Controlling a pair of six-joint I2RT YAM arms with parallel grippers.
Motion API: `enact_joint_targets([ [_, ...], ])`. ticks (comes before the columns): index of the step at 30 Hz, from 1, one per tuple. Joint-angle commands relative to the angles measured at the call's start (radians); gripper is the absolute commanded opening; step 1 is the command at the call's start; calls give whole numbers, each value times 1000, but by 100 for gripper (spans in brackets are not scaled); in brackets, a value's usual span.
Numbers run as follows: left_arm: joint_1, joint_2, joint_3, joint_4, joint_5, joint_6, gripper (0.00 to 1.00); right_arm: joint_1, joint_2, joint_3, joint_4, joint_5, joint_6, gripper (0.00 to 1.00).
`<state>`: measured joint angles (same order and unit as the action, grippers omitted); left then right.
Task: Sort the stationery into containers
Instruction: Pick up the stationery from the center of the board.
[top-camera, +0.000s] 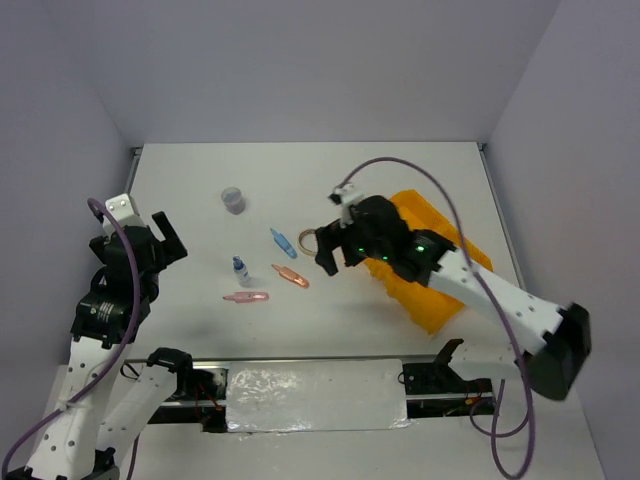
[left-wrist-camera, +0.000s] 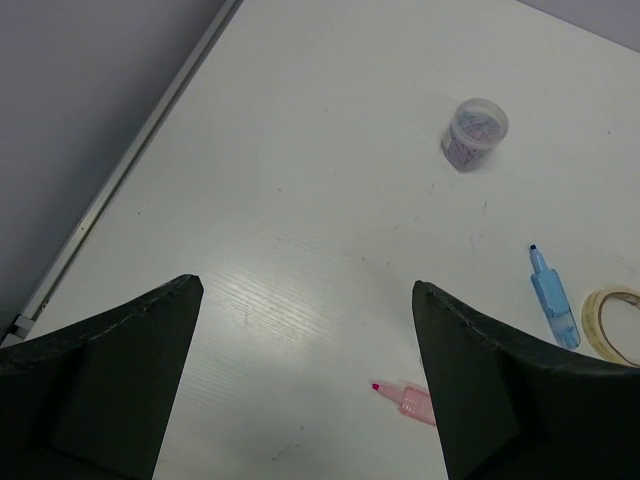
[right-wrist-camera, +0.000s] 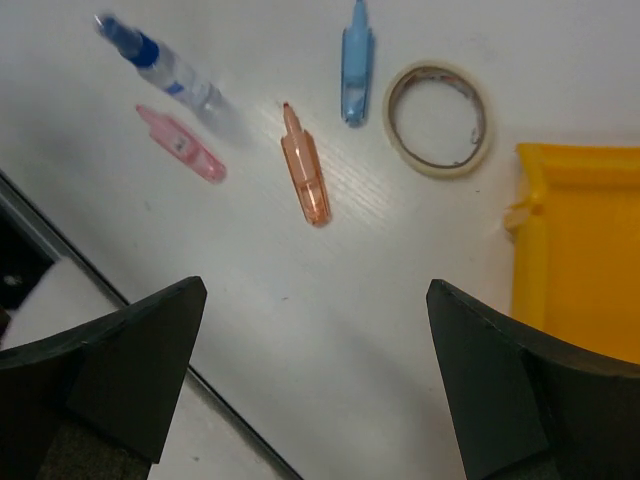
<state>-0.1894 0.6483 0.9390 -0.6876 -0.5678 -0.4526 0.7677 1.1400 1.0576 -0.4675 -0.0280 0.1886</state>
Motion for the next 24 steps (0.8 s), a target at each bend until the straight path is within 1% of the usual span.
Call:
enact_joint_targets([
  [1,8,-1,27,36,6,-8,99,100,160,85,3,103,-118,99],
  [3,8,-1,27,36,6,-9,99,125,257,102,44,77,-147,91],
  [4,8,1,27,36,5,-9,99,149,285,105,81,56,-178,82],
  [6,8,2,27,36,5,-9,99,183,340,110,111,33,-241,75],
  [7,8,1,27,37,6,-9,99,217,399,117,116,33,-282,66],
  [8,8,1,26,37,5,-9,99,232,426,136,118,34,-297,64],
  [10,10,-2,26,37,5,-9,99,258,469,143,144,43,-319,63],
  [12,10,-3,26,40,11,-8,99,271,492,122,245,63,-301,64],
  [13,11,-3,24,43,16,-5,99,272,485,84,351,51,-288,67],
  [15,13,-4,23,45,23,-5,99,272,468,42,465,33,-269,72],
  [16,13,-4,23,45,25,-3,99,274,466,30,559,34,-259,75],
  [17,13,-4,21,49,29,-1,99,274,474,36,579,11,-255,75],
  [22,13,-6,18,62,62,11,100,274,518,87,685,25,-212,77],
  [24,13,-9,18,59,56,8,99,275,581,157,675,11,-198,77],
])
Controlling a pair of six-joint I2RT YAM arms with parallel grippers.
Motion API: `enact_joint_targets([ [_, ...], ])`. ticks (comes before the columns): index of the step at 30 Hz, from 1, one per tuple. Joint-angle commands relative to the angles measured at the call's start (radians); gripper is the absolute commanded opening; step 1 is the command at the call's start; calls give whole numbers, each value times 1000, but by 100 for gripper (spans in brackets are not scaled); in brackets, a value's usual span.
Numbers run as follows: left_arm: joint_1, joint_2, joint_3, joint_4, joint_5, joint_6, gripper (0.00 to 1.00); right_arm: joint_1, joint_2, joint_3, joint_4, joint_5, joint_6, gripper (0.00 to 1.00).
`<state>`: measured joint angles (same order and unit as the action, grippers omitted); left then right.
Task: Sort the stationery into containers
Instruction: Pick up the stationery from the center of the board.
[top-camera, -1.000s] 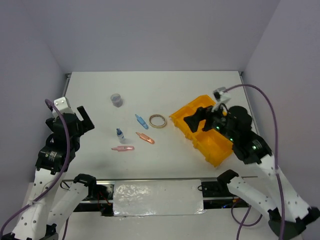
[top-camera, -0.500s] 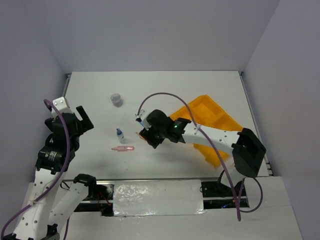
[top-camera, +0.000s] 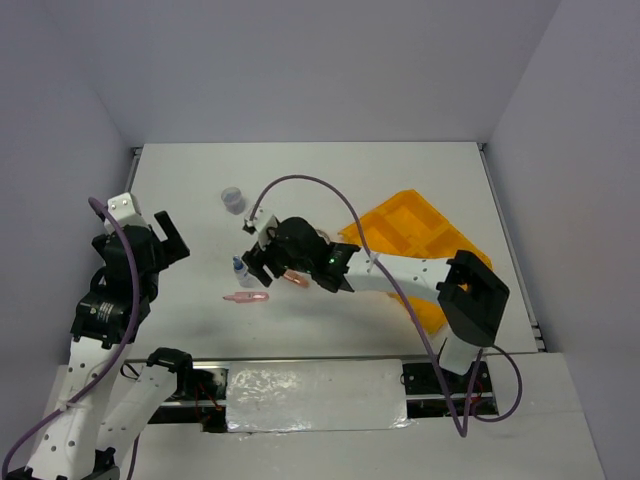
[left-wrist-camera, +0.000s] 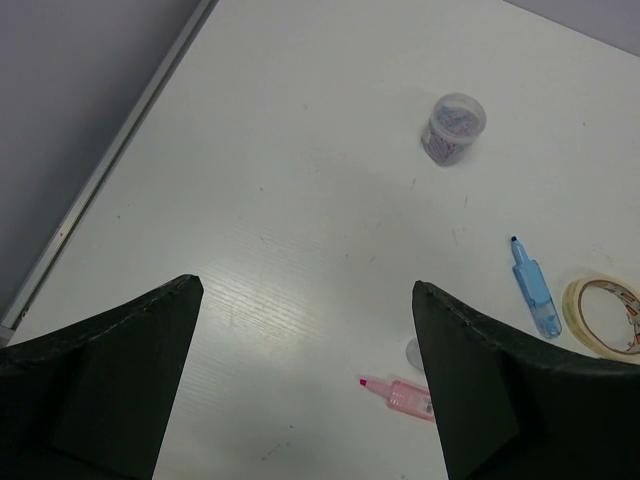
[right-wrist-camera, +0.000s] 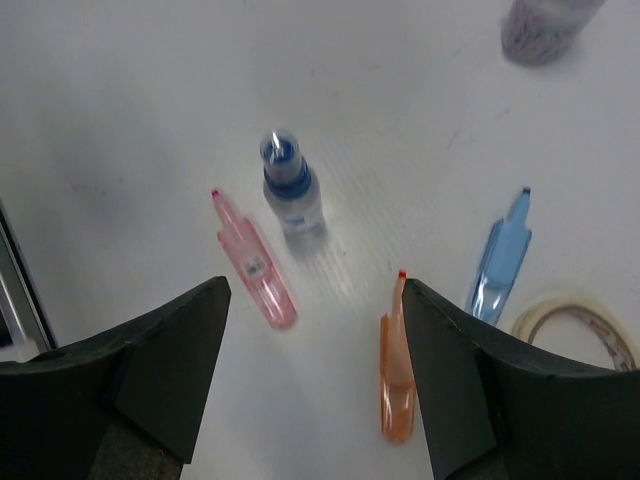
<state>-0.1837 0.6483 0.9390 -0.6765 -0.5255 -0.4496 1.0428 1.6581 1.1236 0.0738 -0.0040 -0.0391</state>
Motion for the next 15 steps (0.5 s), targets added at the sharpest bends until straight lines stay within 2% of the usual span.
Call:
enact_joint_targets([
  [1,7,-10,18,49,13,5,99,2,89,119,115,-11,36,77],
  [4,9,-13,15,52,16,8,99,0,176,203,112,2,73,77],
  [8,10,-15,14,54,27,9,99,0,224,193,184,-31,93,82],
  [15,10,-9,14,60,44,12,99,8,288,199,222,-37,94,84],
])
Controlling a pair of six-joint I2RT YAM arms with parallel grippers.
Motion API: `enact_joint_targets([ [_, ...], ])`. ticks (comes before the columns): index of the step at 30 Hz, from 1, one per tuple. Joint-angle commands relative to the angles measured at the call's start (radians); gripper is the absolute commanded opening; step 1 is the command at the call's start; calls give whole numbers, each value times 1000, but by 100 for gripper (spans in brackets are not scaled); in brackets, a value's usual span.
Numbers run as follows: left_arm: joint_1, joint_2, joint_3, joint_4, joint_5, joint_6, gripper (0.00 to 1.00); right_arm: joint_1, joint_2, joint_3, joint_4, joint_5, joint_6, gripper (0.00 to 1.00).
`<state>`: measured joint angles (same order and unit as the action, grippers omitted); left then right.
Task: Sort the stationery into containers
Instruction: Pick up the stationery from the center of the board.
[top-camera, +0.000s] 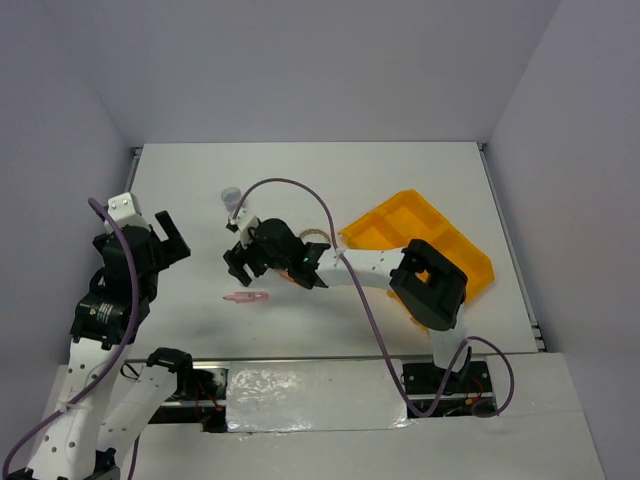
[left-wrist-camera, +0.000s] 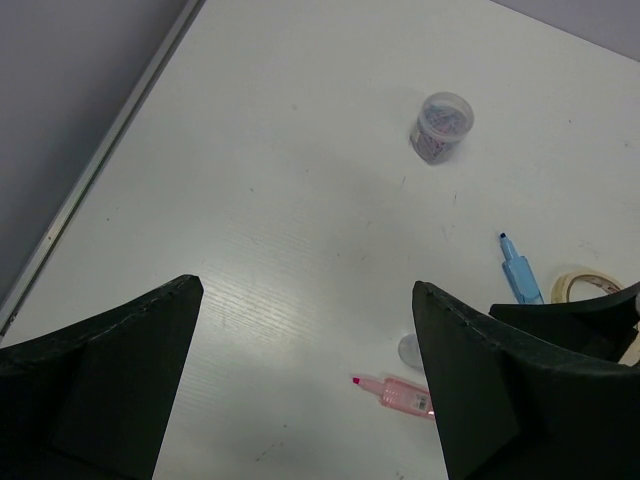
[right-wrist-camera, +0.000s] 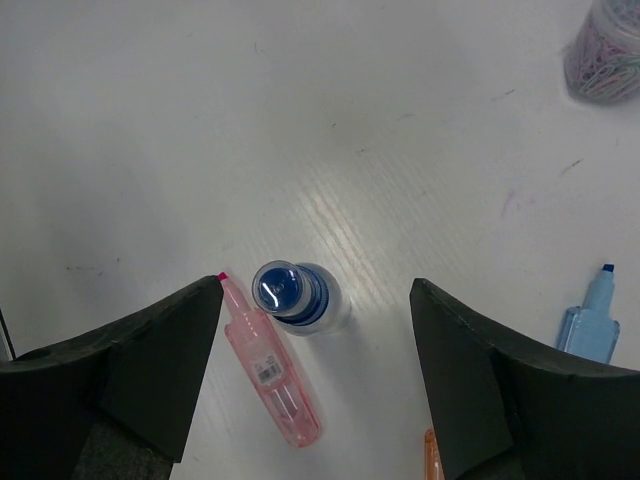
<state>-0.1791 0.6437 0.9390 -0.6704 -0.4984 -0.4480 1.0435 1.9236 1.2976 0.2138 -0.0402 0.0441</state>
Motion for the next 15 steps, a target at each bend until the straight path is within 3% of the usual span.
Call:
enact_joint_targets([
  [1,6,-6,14,55,18,12,99,7,37,35,64,0,10,83],
  [8,6,-3,14,57,23,12,99,9,118,71,55,8,3,79],
  [13,6,4,14,57,31,15,99,10,141,60,91,3,-4,58],
  [15,6,4,14,57,29,14,99,10,143,52,102,-3,-3,43],
])
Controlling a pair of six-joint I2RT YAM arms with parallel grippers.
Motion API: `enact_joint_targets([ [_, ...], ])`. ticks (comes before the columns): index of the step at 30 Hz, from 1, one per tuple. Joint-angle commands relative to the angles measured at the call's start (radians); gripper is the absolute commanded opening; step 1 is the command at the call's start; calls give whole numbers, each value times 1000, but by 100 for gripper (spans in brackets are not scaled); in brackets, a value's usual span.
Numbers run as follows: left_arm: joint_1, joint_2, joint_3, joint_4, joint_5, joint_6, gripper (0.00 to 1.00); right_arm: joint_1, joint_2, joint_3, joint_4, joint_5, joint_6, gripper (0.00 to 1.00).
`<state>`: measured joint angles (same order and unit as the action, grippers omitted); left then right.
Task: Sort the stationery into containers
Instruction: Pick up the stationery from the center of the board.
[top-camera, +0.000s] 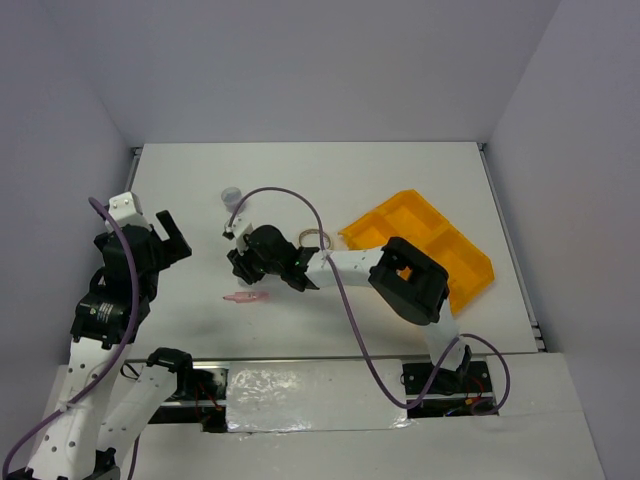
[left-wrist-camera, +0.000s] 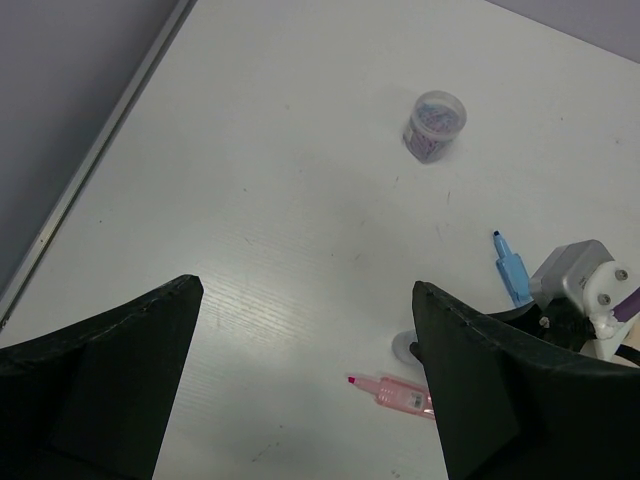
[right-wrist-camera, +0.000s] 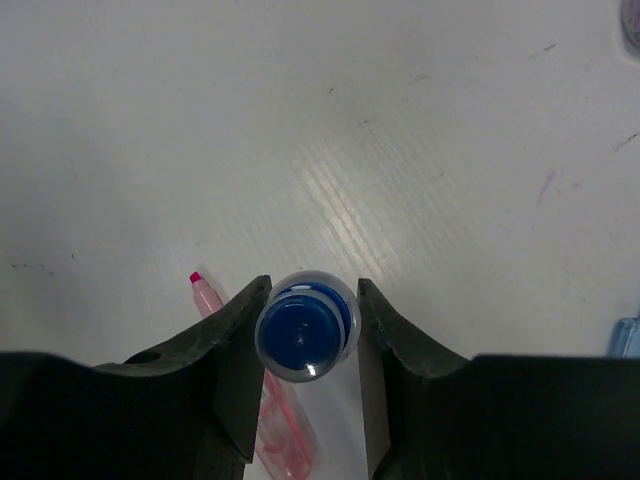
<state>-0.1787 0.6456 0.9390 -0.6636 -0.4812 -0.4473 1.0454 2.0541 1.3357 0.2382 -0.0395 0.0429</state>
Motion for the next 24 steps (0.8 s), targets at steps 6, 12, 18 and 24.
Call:
enact_joint_targets([
  [6,5,5,14,50,13,13,99,8,-74,-9,124,-56,2,8],
  [12,5,2,14,50,7,12,99,-11,-250,222,-267,136,-32,0],
  [18,7,-11,15,48,7,12,99,-241,-281,554,-983,277,43,0],
  [24,8,-15,15,53,19,15,99,-444,-370,479,-1183,337,37,0],
])
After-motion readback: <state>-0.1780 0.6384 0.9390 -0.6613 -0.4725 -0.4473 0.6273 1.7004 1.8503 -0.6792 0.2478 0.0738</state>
